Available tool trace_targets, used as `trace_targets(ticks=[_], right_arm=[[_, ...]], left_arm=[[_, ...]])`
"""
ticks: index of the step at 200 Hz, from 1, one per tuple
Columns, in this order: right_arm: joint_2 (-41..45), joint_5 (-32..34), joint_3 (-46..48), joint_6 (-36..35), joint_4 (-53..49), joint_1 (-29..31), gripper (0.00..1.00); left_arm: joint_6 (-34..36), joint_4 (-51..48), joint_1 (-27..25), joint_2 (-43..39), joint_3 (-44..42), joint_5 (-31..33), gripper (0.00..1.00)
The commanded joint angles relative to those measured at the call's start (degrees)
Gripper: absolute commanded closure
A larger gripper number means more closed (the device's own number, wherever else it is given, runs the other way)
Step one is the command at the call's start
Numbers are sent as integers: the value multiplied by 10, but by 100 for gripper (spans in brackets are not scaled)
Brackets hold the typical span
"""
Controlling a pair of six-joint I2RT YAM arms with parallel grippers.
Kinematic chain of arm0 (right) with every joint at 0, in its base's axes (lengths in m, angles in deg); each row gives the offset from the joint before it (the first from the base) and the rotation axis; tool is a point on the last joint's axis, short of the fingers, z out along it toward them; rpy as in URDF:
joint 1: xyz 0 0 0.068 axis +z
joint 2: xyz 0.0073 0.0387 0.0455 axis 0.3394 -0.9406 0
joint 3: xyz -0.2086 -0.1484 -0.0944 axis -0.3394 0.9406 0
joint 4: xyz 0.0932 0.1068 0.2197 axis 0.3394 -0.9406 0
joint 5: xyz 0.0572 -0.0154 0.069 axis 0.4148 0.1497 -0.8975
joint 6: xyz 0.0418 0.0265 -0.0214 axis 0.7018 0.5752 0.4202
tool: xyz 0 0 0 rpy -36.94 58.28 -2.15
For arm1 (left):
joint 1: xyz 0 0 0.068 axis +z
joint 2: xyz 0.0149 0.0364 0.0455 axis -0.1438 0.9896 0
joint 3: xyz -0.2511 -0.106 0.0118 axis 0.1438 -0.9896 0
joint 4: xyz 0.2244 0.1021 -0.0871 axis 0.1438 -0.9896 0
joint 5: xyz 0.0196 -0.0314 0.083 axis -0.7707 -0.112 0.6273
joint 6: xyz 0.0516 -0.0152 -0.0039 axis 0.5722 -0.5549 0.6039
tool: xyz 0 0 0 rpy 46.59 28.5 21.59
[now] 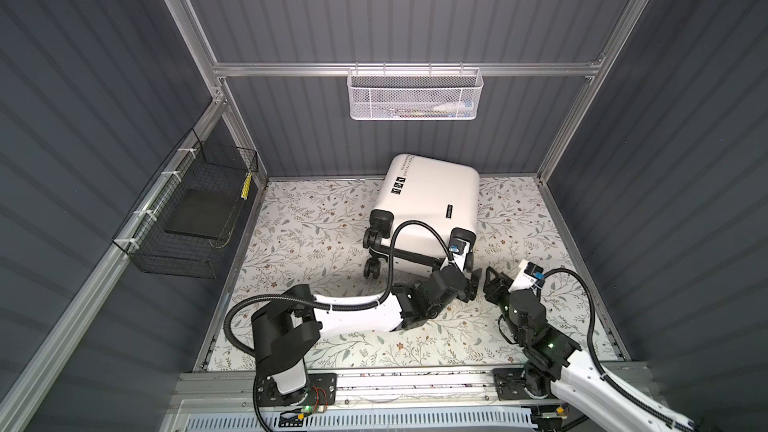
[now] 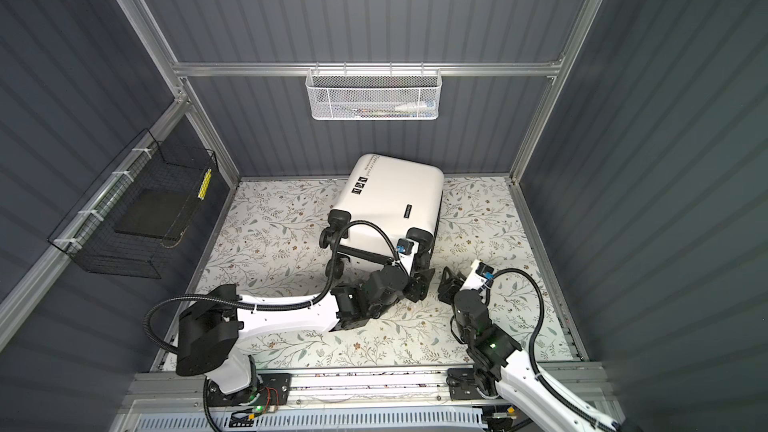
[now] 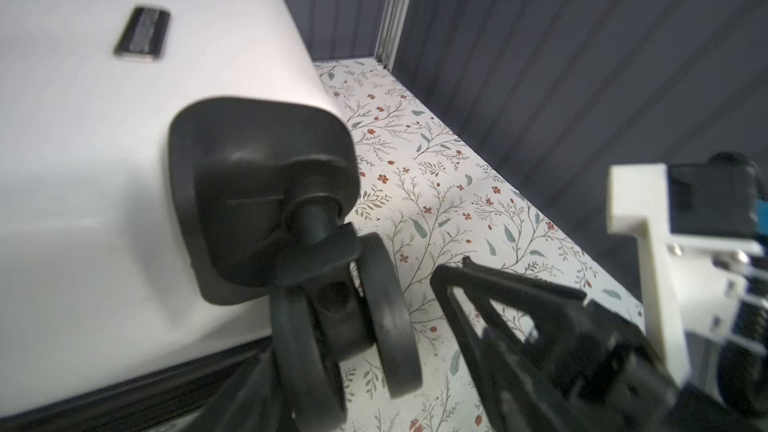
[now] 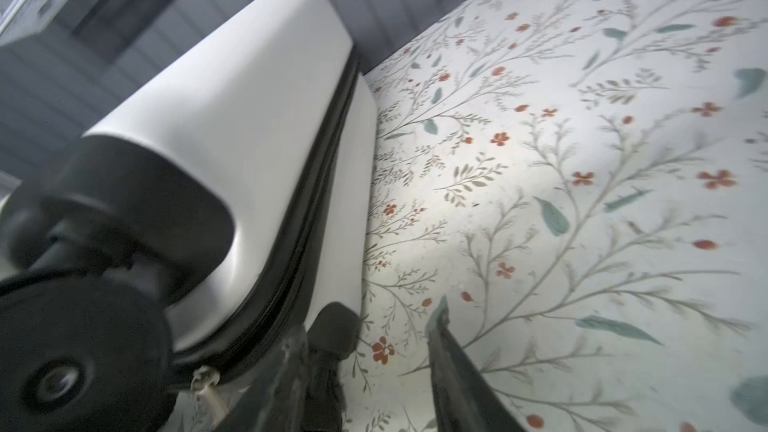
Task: Pack the luggage
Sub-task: 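Open both grippers and draw them back from the suitcase, then move both grippers to the suitcase's sides farthest from the robot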
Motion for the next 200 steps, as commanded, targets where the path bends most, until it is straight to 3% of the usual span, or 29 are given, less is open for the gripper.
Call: trace_targets(ticks=[1, 44, 79, 115, 152, 171, 200], right_arm=[[16, -77, -48, 7, -141, -60, 43], [-116, -205, -179, -30, -144, -167, 29], [-267, -338, -304, -43, -135, -264, 24], [-422, -406, -419, -41, -138, -331, 25], [-553, -441, -542, -63, -183, -345, 26], [-601, -452, -582, -70, -204, -344, 26], [-644, -455, -608, -78, -223, -344, 27]], left_arm=[[29, 1, -5, -58, -14, -16, 4], [51, -125, 12, -153, -11, 60, 0], [66, -269, 137, -202, 60, 42, 0], [99, -341, 283, -193, 112, -22, 0], [99, -356, 394, -165, 122, -131, 0], [97, -351, 427, -143, 120, -200, 0], [102, -344, 435, -127, 111, -262, 0]])
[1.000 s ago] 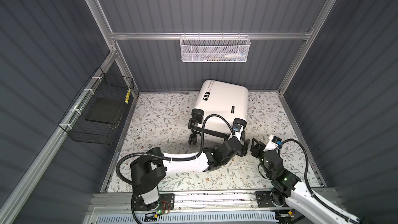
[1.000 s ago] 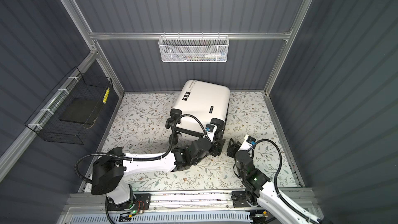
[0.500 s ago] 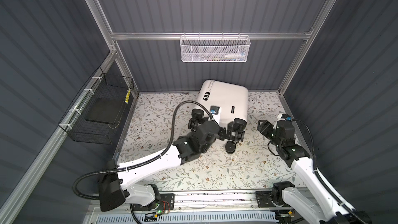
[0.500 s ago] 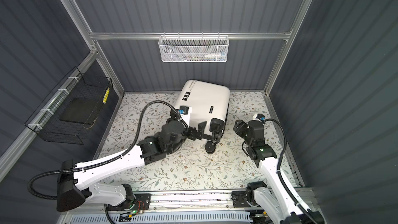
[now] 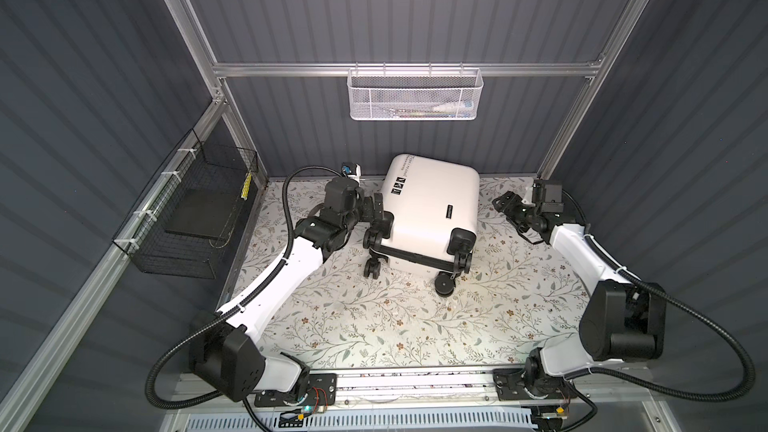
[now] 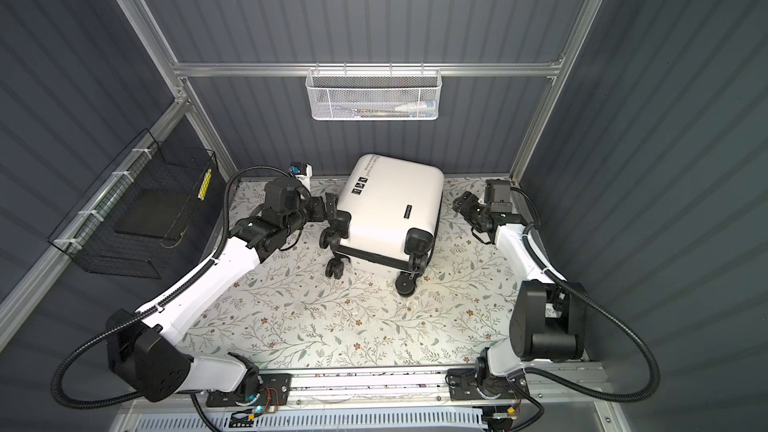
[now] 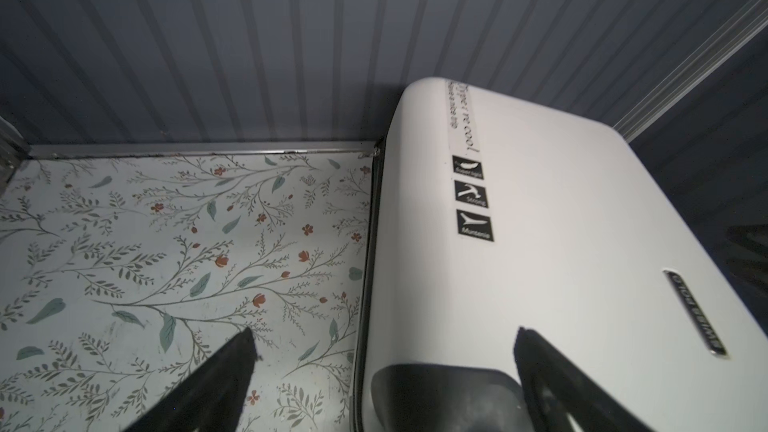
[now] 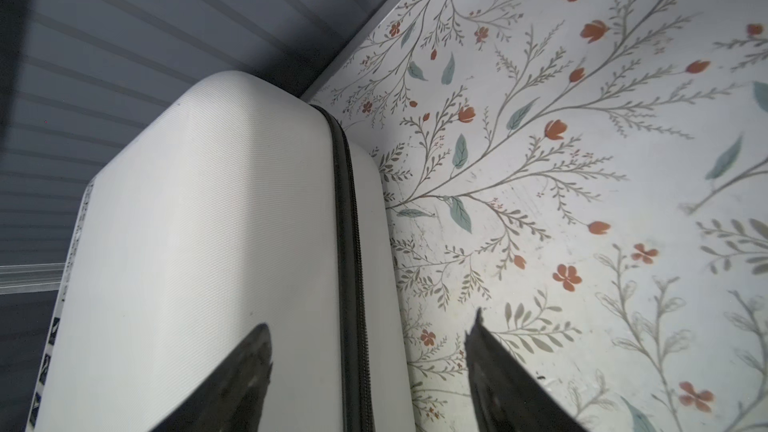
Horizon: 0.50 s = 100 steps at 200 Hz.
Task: Pack the luggage
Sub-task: 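Move both grippers to the suitcase's sides farthest from the robot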
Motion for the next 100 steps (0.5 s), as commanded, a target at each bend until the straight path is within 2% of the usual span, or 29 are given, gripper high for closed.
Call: trace_targets(ticks=[1, 58, 100], right_arm=[[-25, -21, -23, -20, -46, 0, 27], [-59, -30, -55, -46, -74, 10, 29], [-90, -35, -90, -69, -98, 48, 30]], left_arm=[[14, -11, -1, 8, 0, -96, 0], [2, -4, -1, -9, -51, -142, 0], [-20, 7, -1, -36, -93, -158, 0]])
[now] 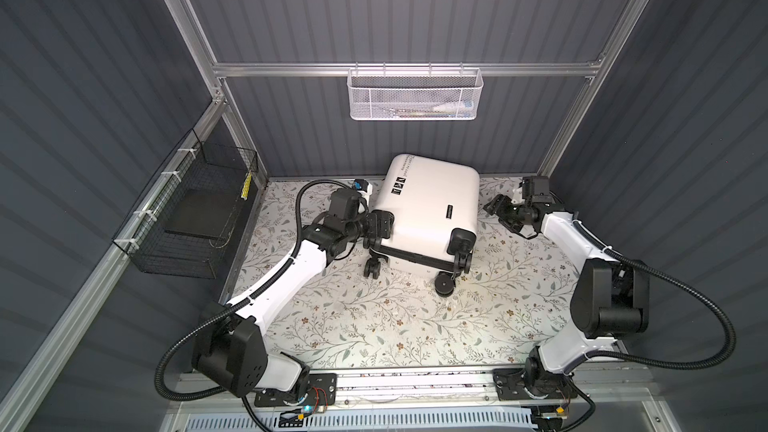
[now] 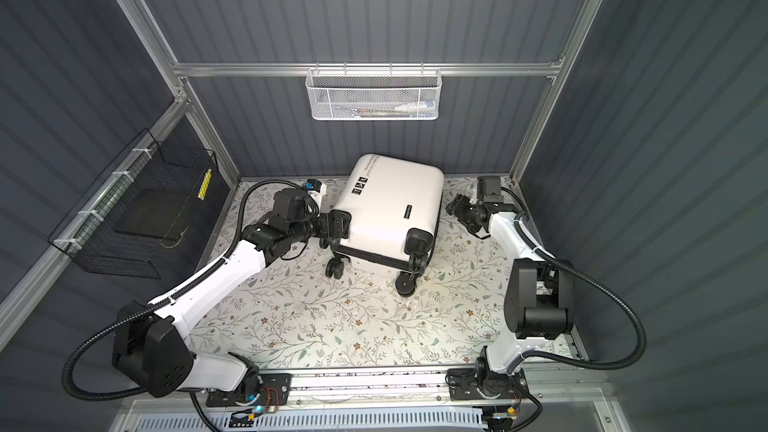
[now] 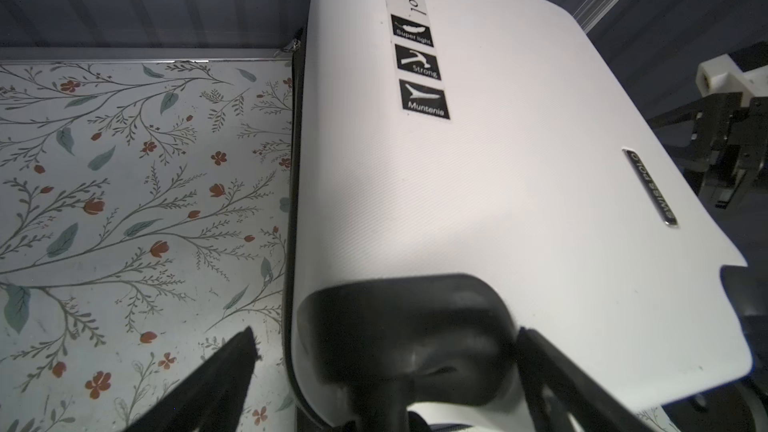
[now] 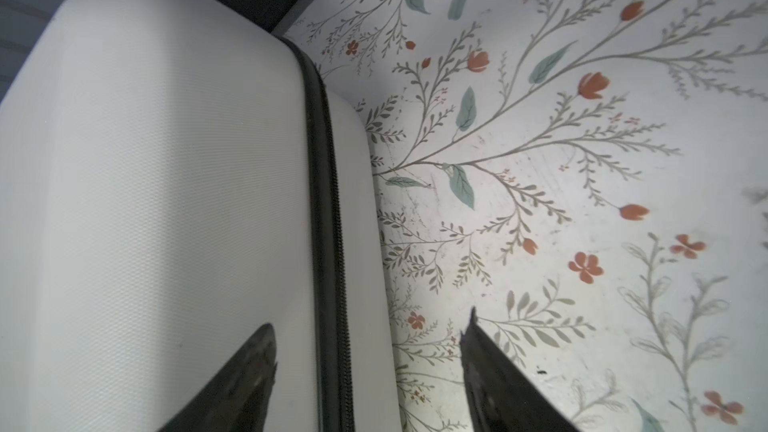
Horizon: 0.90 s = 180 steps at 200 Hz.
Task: Pack the luggage
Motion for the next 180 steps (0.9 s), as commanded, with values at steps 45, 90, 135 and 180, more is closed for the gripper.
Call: trace_targets(ticks=[45, 90, 135, 180], right_arm=[[-41, -8, -66, -45, -46, 78, 32], [-62, 0, -99, -41, -46, 141, 33], [-71, 12, -126, -37, -42, 206, 34], [-58, 38, -132, -48, -50, 216, 33]], left_arm=[[-37, 12, -1, -70, -70, -53, 0], [-64, 18, -1, -127, -128, -63, 0], [-81, 8, -1, -182, -163, -54, 0], [-86, -9, -1, -209, -165, -12, 0]])
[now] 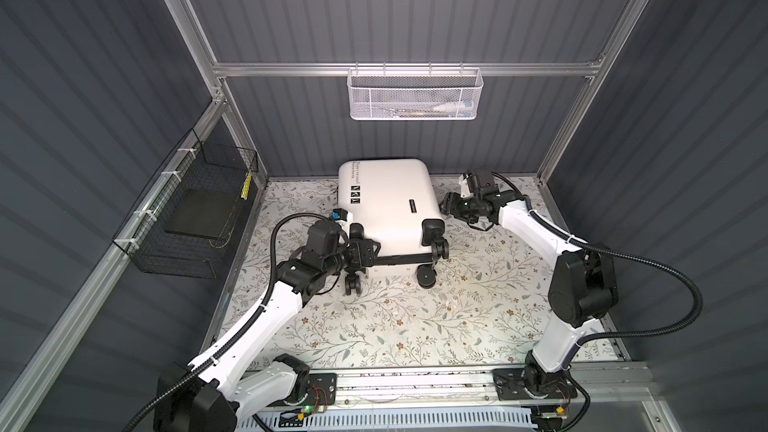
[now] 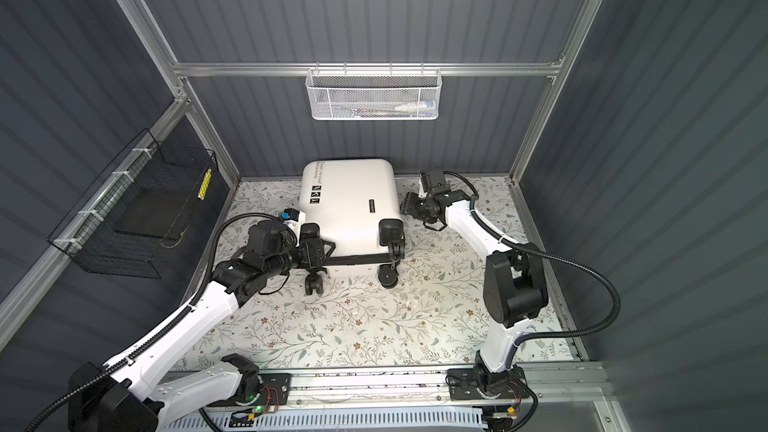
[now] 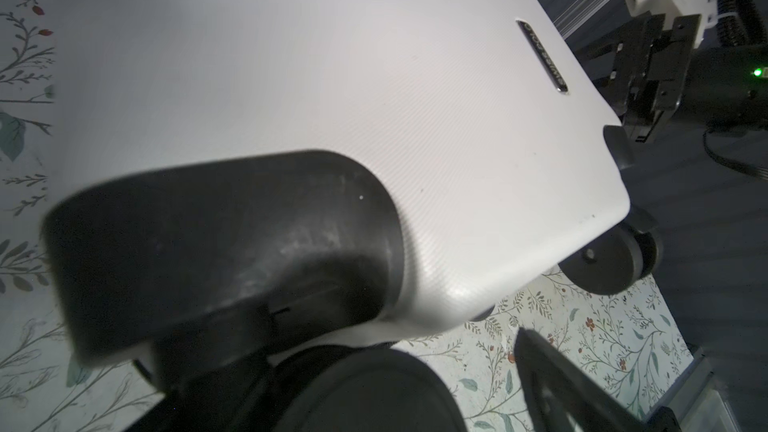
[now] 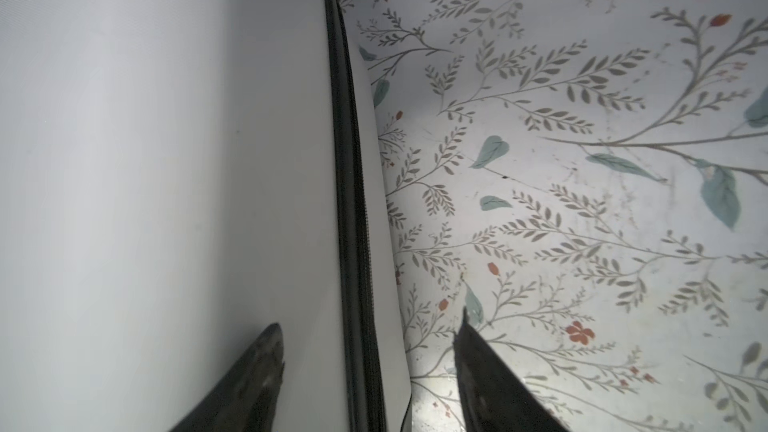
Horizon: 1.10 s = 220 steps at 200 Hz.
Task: Pack the luggage
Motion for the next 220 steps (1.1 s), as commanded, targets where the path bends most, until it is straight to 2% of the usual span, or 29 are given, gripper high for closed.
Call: trace_targets(ticks=[1, 20, 45, 85, 98, 119, 171, 199, 220], right_arm=[[10, -26, -13, -17, -6, 16, 32], [42, -12, 10, -20, -8, -5, 31], [115, -18, 86, -7, 21, -48, 28], [246, -30, 235, 6, 76, -81, 27], [277, -33, 281, 12, 90, -81, 27], [322, -42, 347, 21, 110, -83, 27], [449, -65, 508, 34, 197, -85, 25], [469, -85, 563, 41, 233, -85, 23], [479, -85, 597, 50, 250, -86, 22]], left_arm=[[-1, 23, -6, -21, 6, 10, 0], [0, 6, -6, -40, 22, 55, 0], [0, -17, -6, -66, 60, 97, 0], [-27, -34, -18, -47, 123, 81, 0], [-32, -28, -56, -28, 135, 104, 0], [-33, -23, -152, 16, 160, 179, 0], [-135, 29, -324, 144, 183, 370, 0], [-170, 30, -380, 240, 240, 433, 0], [-195, -6, -400, 318, 308, 466, 0]])
